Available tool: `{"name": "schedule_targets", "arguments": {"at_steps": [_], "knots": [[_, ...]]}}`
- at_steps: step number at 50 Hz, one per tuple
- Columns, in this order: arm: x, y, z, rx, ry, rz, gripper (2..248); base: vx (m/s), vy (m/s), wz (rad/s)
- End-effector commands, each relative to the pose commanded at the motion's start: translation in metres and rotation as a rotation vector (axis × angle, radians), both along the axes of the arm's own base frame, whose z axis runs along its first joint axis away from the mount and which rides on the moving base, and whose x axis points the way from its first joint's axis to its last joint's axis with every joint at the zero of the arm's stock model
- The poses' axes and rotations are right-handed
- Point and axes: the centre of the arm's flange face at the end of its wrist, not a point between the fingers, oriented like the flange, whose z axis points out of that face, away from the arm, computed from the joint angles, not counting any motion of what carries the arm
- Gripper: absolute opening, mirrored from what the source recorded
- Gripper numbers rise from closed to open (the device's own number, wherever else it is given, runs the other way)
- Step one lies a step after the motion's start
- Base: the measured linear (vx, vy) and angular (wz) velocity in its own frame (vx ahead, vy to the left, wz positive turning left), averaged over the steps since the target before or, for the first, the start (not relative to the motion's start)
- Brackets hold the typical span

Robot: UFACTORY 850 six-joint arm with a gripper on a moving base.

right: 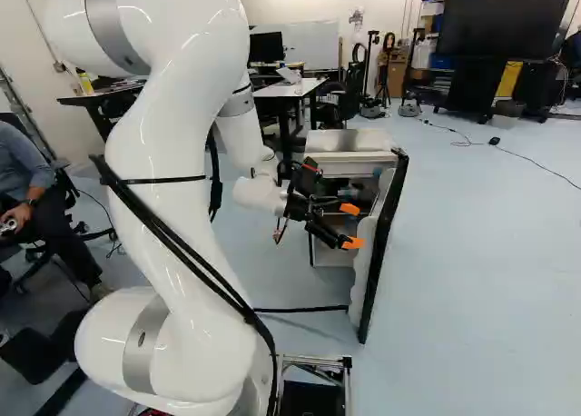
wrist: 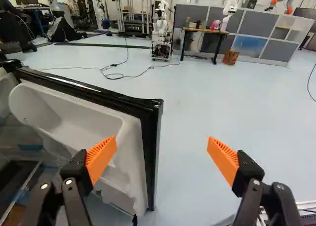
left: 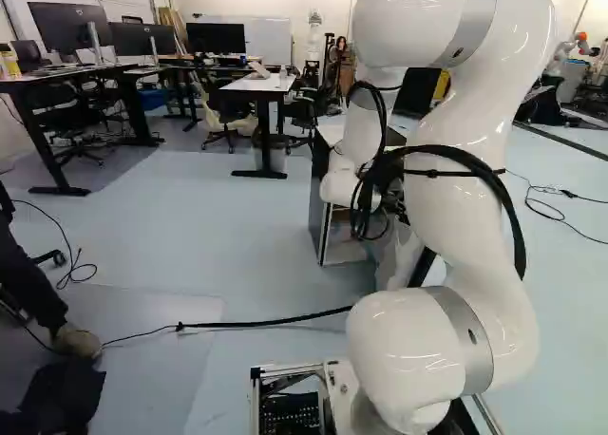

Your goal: Open the fridge door

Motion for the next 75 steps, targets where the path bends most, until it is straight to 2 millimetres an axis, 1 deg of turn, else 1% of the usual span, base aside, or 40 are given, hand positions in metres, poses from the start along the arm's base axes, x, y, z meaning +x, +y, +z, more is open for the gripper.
{"name": "schedule_targets", "arguments": {"at_steps": [22,43,59,75], "knots": [[0.01,-0.012,0.002,-0.024,-0.014,-0.032,247,0.0,0.0,0.0],[0.03,-0.027,0.003,-0.025,-0.042,-0.067,247,0.0,0.0,0.0],[0.049,-0.059,0.003,-0.023,-0.078,-0.137,247,0.0,0.0,0.0],[0.062,-0.094,0.001,0.013,-0.119,-0.231,247,0.0,0.0,0.0]]}}
